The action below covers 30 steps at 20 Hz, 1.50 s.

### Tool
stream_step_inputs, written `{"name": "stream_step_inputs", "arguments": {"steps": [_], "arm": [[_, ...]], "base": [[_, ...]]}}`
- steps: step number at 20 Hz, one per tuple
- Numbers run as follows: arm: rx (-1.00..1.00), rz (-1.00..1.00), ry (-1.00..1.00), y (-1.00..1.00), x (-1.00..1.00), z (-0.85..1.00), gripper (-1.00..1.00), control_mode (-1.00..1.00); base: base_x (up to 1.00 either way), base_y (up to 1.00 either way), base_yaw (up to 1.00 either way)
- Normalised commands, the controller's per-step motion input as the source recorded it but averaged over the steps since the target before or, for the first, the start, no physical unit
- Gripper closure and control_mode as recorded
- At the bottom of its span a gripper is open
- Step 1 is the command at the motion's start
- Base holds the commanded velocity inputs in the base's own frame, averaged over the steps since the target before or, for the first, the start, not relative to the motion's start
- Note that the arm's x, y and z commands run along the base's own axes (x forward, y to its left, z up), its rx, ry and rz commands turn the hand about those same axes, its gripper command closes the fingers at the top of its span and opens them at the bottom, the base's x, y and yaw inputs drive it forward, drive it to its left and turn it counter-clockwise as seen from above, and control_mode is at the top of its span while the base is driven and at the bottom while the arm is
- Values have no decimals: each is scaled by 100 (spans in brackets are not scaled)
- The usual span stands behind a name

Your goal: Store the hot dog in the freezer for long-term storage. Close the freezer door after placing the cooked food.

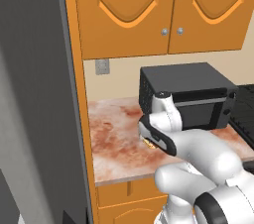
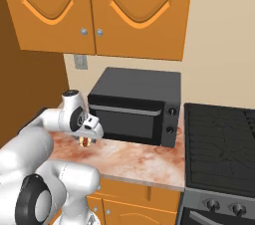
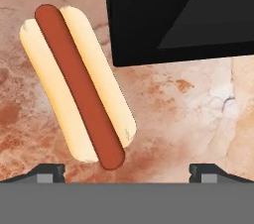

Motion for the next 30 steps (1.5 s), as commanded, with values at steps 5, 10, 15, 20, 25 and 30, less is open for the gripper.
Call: {"name": "stream_step_inputs", "arguments": {"steps": [5, 10, 15, 20, 25, 30], "arm": [[-3, 0, -1, 1, 5, -25, -100, -100], [0, 0, -4, 7, 9, -13, -100, -100], [0, 0, -1, 0, 8, -13, -100, -100], [0, 0, 0, 0, 11, -16, -100, -100], [0, 0, -1, 3, 3, -22, -100, -100], [1, 0, -1, 1, 0, -20, -100, -100]], "base": [[0, 0, 0], [0, 0, 0], [0, 0, 0], [0, 0, 0], [0, 0, 0], [0, 0, 0]]}}
